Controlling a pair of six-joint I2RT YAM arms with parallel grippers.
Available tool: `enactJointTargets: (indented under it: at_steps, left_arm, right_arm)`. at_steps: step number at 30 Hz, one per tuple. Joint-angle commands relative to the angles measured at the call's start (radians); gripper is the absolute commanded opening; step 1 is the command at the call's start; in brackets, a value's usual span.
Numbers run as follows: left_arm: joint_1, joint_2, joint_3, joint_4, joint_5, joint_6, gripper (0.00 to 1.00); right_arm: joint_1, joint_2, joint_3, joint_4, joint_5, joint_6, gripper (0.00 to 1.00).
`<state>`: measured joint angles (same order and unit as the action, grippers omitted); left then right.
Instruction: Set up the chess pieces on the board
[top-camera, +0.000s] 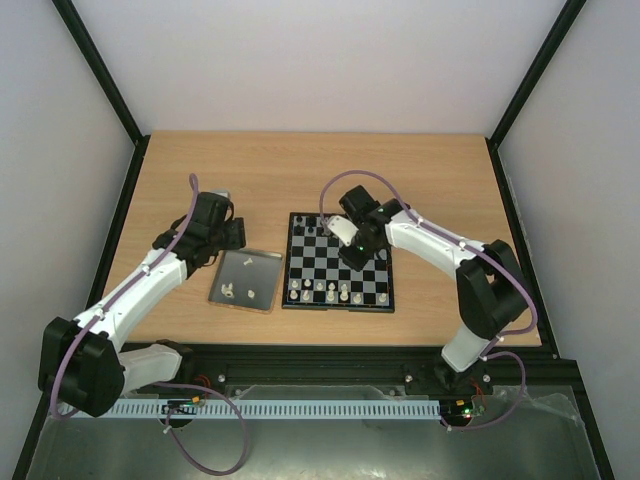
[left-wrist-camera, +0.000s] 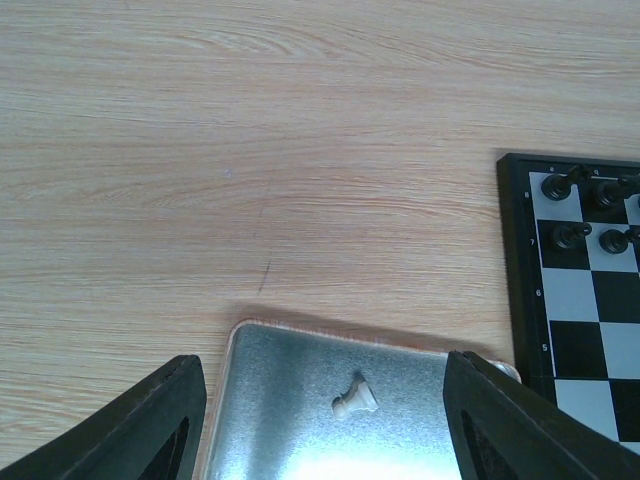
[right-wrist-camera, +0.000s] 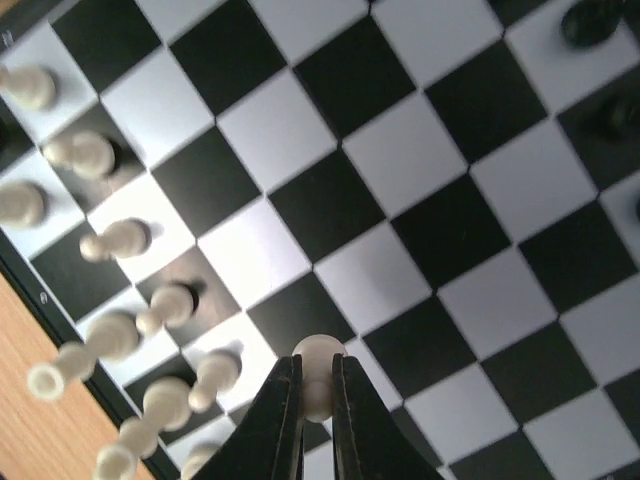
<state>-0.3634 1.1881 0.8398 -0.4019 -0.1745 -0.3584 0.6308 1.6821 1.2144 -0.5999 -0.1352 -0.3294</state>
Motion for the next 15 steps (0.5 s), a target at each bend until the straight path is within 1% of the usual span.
enactJointTargets:
  at_steps: [1, 6, 15]
  left_arm:
    - [0.006, 0.008, -0.005, 0.008, 0.014, 0.012, 0.67]
    - [0.006, 0.013, -0.007, 0.006, 0.014, 0.015, 0.67]
    - [0.006, 0.018, -0.005, 0.005, 0.016, 0.017, 0.67]
  right_arm:
    - [-0.002, -0.051, -0.073, -0.100, 0.030, -0.023, 0.02]
    - [-0.002, -0.059, -0.124, -0.118, 0.024, -0.043, 0.03]
    - [0.000, -0.041, -0.146, -0.137, 0.016, -0.058, 0.04]
